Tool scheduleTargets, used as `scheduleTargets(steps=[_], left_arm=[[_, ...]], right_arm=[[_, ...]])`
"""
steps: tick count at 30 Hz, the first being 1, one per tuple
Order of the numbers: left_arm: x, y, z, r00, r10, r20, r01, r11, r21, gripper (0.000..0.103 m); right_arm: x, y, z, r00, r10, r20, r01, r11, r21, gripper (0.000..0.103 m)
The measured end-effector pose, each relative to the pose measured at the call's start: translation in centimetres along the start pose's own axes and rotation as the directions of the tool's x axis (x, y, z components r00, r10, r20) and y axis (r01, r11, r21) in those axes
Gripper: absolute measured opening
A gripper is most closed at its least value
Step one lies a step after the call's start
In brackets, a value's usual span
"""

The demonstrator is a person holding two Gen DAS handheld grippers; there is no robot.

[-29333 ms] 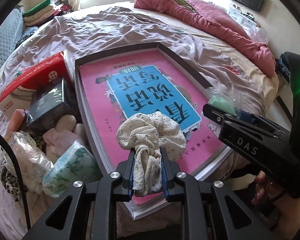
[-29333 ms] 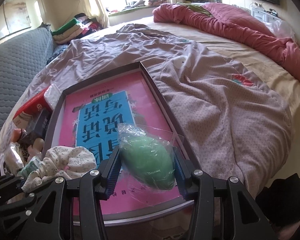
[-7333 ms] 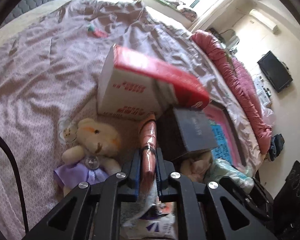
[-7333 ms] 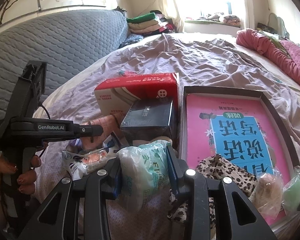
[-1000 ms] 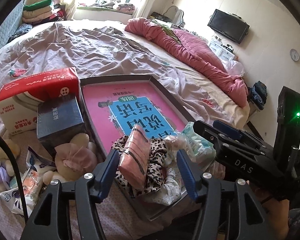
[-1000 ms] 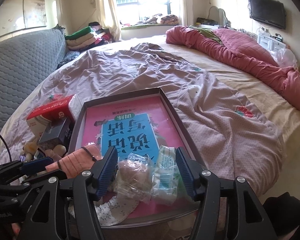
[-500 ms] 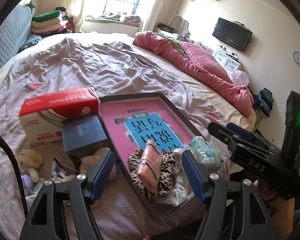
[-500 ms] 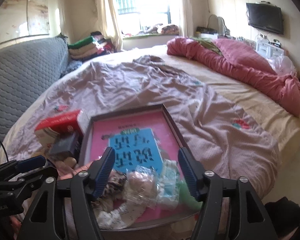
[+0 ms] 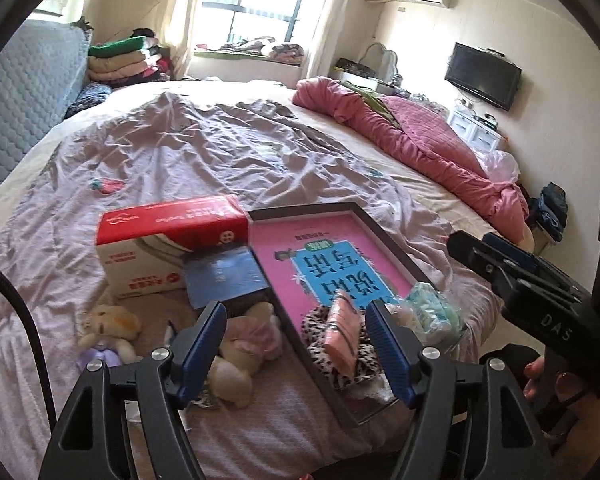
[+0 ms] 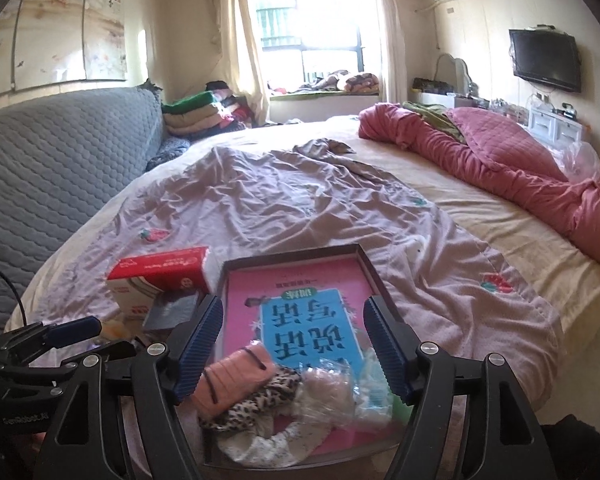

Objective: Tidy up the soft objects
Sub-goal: 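Move both open tools back over the pile of plush toys beside the tray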

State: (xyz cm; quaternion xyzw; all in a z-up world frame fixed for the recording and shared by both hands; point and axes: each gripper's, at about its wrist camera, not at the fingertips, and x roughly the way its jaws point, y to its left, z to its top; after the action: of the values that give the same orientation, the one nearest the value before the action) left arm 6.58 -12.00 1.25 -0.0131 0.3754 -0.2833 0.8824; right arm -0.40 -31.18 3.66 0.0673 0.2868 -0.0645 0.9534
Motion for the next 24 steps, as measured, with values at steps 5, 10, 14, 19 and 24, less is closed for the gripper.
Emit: scheduleTargets(steps=[5,10,14,19,24], left_arm=[[-1.2,3.5,0.7,0.998,0.056,0.016,-0.056,0.997,-0.047,0.071],[-2.3,7.3,1.2,0.992,0.125,0.017,-0.122,0.986,-0.114,0.071],[-3.4,10.1,1.3,0.987,0.157,0.022,-0.151,0.974,-0.167,0.071],[-4.6,12.4,1.2,0.983,0.18,0.027,-0.17,0.963,-0.21,0.071],[-5.1,13.7,1.0,0.978,0.206,0.022,-0.196,0.954,-0.227,0.071]], right_arm=[[-0.4,1.7,0.3,1.0,0.026,0.005,-0.026,0.999,-0.04,0.075],[-0.5,2.9,0.4,0.999,0.048,0.01,-0.048,0.997,-0.066,0.075],[-0.6,3.7,0.5,0.998,0.068,0.01,-0.067,0.995,-0.078,0.075],[-0.6,5.0,0.4,0.995,0.1,0.006,-0.099,0.99,-0.099,0.075],[-0.2,6.9,0.1,0.99,0.14,-0.015,-0.141,0.982,-0.125,0.075]])
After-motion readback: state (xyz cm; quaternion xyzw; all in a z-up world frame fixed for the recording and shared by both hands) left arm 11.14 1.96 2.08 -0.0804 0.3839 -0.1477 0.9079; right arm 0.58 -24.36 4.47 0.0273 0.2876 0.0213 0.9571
